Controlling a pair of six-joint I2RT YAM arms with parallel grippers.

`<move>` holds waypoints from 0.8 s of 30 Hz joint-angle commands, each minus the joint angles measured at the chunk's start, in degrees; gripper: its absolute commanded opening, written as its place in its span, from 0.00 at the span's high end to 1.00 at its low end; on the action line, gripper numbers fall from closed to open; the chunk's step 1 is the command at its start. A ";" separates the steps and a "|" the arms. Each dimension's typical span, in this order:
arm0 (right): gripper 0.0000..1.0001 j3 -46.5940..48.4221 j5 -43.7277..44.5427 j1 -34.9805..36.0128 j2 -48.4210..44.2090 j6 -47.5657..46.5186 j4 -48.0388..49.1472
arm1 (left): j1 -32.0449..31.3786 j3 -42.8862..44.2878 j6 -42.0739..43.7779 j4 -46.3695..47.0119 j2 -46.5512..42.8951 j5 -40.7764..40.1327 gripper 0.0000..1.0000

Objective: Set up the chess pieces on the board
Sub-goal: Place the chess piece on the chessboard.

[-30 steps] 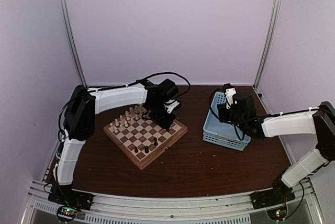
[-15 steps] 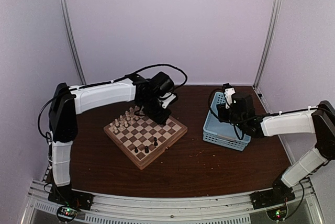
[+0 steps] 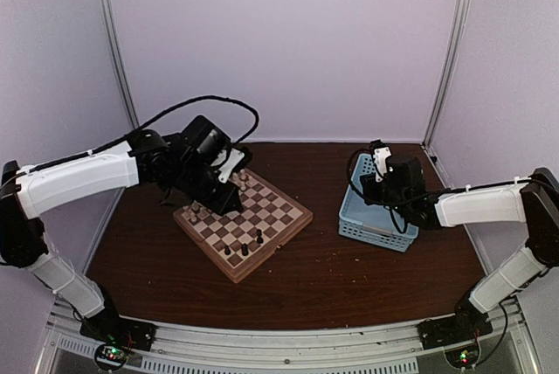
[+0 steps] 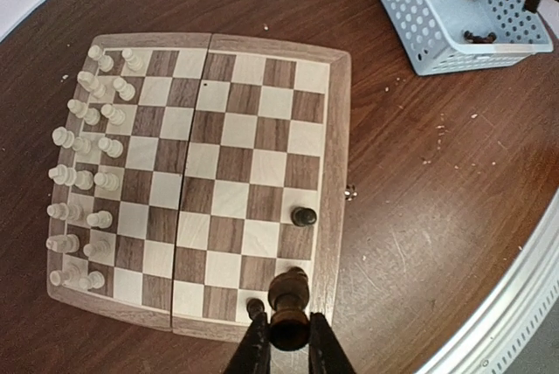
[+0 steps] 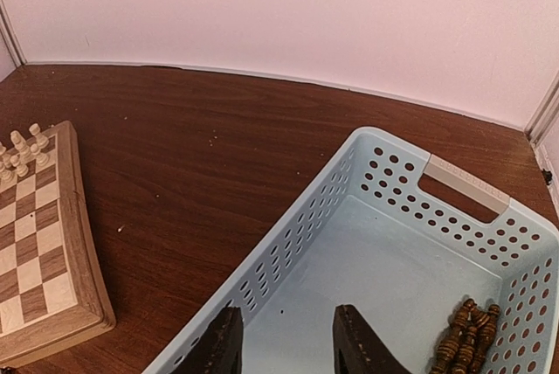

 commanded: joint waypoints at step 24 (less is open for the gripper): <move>0.62 2.32 0.36 0.20 0.61 1.08 -1.84 | -4.07 -23.31 -10.96 14.48 -5.21 2.53 0.85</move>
